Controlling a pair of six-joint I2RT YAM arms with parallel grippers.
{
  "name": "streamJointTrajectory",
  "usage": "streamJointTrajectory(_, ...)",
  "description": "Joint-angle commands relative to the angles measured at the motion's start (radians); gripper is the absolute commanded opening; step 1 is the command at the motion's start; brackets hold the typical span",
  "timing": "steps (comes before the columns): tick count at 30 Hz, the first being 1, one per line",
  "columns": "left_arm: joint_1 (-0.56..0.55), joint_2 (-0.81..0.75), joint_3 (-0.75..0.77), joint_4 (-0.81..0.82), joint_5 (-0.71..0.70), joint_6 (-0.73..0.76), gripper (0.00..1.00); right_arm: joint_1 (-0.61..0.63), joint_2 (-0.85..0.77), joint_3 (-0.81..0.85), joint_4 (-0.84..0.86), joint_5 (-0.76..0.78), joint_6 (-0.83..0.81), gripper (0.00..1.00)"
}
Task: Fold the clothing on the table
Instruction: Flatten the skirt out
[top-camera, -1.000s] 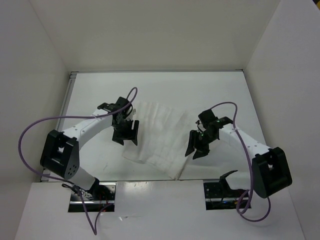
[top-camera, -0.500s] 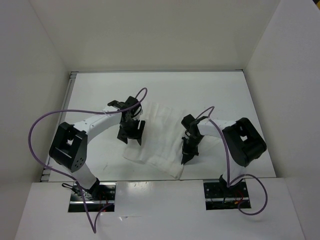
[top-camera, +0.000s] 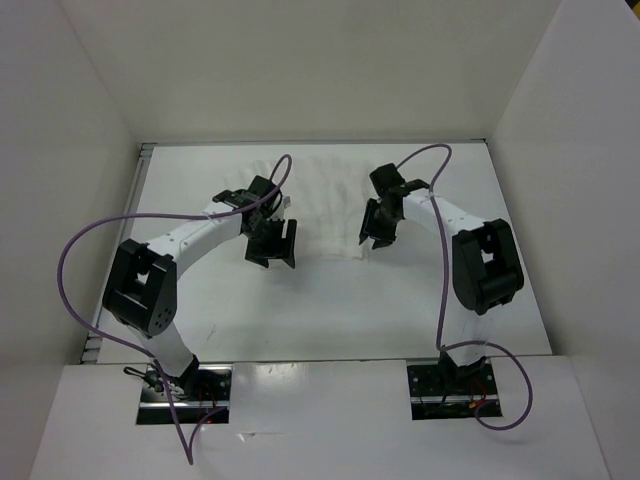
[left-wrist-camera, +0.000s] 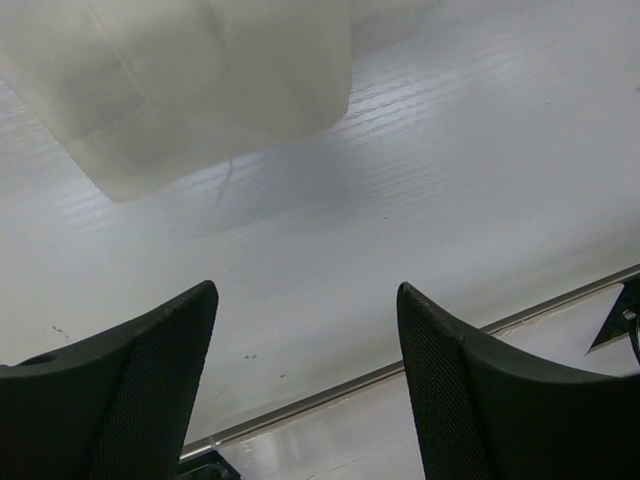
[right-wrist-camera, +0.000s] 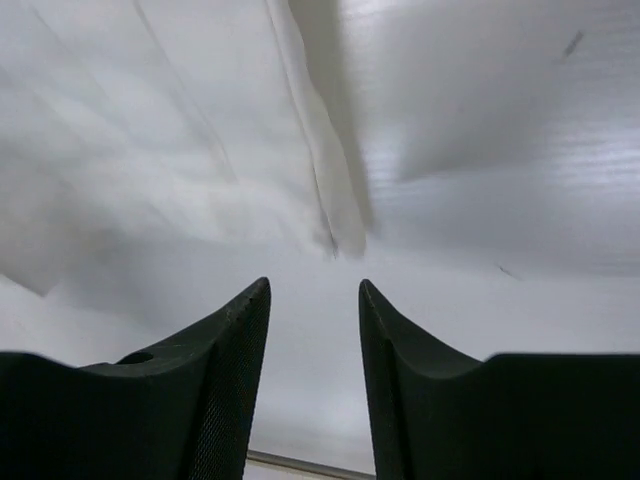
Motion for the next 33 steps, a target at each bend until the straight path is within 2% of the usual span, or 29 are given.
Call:
streamJointTrajectory(1, 0.000, -0.002, -0.001, 0.032, 0.023, -0.026, 0.81, 0.012, -0.109, -0.057, -0.045, 0.020, -0.020, 0.47)
streamJointTrajectory(9, 0.000, -0.002, -0.001, 0.041, 0.042, -0.026, 0.81, 0.012, -0.091, -0.041, -0.018, 0.057, -0.041, 0.47)
streamJointTrajectory(13, 0.000, -0.011, -0.011, 0.041, 0.051, -0.026, 0.81, 0.012, 0.021, 0.077, -0.009, 0.133, -0.075, 0.47)
streamJointTrajectory(16, 0.000, -0.023, -0.024, 0.041, 0.051, -0.026, 0.81, 0.012, 0.086, 0.128, -0.009, 0.134, -0.084, 0.46)
streamJointTrajectory(21, 0.009, -0.054, -0.053, 0.041, 0.042, -0.035, 0.81, 0.022, 0.184, 0.139, 0.028, 0.104, -0.084, 0.46)
streamJointTrajectory(24, 0.009, -0.063, -0.063, 0.041, 0.042, -0.036, 0.81, 0.034, 0.218, 0.139, 0.018, 0.147, -0.084, 0.43)
streamJointTrajectory(26, 0.009, -0.072, -0.064, 0.041, 0.042, -0.036, 0.81, 0.045, 0.228, 0.130, 0.031, 0.147, -0.084, 0.31)
streamJointTrajectory(27, 0.018, -0.072, -0.064, 0.041, 0.042, -0.036, 0.81, 0.045, 0.228, 0.117, 0.040, 0.138, -0.084, 0.21)
streamJointTrajectory(28, 0.018, -0.072, -0.064, 0.041, 0.042, -0.036, 0.81, 0.045, 0.238, 0.117, 0.041, 0.138, -0.084, 0.04)
streamJointTrajectory(29, 0.018, -0.072, -0.064, 0.052, 0.042, -0.046, 0.81, 0.045, 0.238, 0.135, 0.028, 0.138, -0.084, 0.00)
streamJointTrajectory(31, 0.028, -0.072, -0.073, 0.052, 0.042, -0.055, 0.81, 0.075, 0.216, 0.180, -0.005, 0.126, -0.084, 0.00)
streamJointTrajectory(33, 0.028, -0.081, -0.083, 0.078, 0.042, -0.066, 0.81, 0.085, 0.170, 0.215, -0.015, 0.045, -0.094, 0.00)
